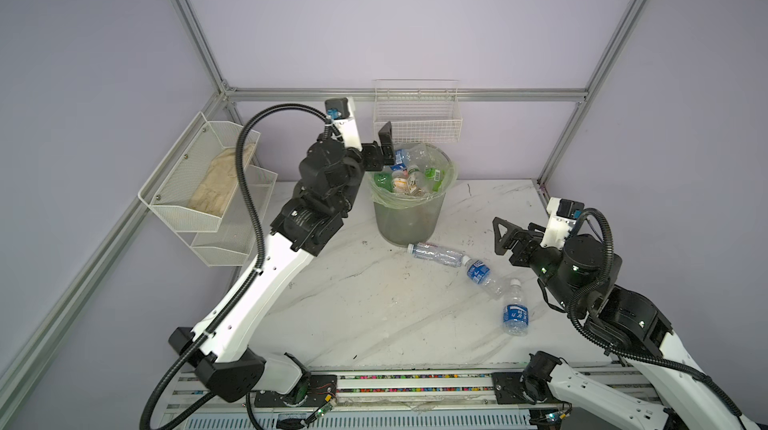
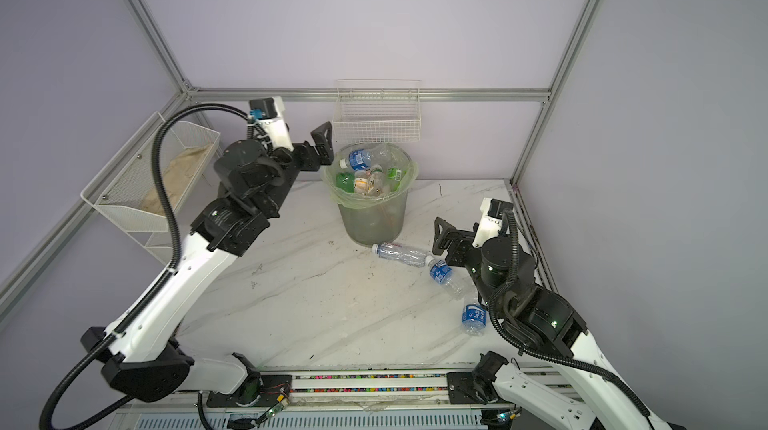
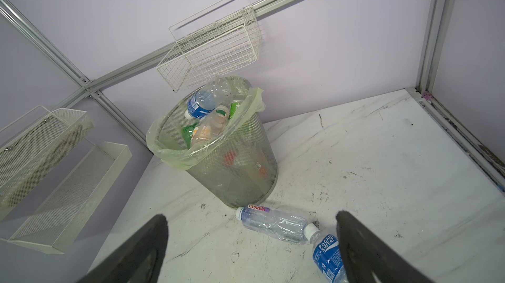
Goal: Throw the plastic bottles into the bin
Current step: 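Lift the blue-label bottle with the left gripper over the wastebasket, then open the left gripper over the wastebasket to drop the blue-label bottle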
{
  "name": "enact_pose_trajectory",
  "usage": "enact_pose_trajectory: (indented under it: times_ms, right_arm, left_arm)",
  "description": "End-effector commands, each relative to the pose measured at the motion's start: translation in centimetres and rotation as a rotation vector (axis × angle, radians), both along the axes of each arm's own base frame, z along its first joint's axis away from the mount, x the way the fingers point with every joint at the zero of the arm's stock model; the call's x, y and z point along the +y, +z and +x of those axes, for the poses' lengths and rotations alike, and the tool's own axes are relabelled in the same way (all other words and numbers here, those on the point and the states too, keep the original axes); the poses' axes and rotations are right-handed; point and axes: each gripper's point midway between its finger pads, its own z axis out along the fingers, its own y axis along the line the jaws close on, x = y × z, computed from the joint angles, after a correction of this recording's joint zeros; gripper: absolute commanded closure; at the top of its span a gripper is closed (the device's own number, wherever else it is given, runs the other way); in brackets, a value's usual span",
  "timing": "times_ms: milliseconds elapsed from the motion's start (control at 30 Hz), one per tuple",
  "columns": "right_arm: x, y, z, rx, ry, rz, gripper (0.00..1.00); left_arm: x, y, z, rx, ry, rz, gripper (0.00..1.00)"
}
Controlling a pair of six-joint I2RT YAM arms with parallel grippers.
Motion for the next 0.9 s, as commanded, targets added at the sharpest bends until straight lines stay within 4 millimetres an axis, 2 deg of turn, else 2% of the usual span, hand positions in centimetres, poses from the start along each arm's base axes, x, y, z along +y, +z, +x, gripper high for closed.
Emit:
enact_pose_trajectory:
  times_ms: [0,200,300,500,700,867]
  right_arm:
    - [0.4,0.1,0.1,0.007,0.009,0.022,0.03]
    - [1.2,-0.6,0.5,0.030,0.030,0.007,0.03]
    - [1.9,-1.8,1.0,0.066,0.039,-0.023,0.03]
    - [3.1,-3.6,1.9,0.119,0.052,-0.059,0.03]
    - [4.0,-5.7,2.9,0.170,0.054,-0.111,0.03]
    - [5.0,-8.3,3.9,0.226,0.055,-0.173,0.03]
  left_arm:
    - [0.2,0.6,-1.3,-0.032,-0.045,-0.059,0.00]
    - [0.5,0.0,-2.9,-0.030,-0.087,-0.083,0.00]
    - [0.6,-0.7,-3.6,-0.023,-0.110,-0.088,0.00]
    - [0.8,-4.3,-4.5,0.033,-0.134,-0.087,0.00]
    - [2.3,-8.5,-5.9,0.090,-0.112,-0.098,0.00]
    - [3.4,-11.6,-7.1,0.127,-0.104,-0.107,0.00]
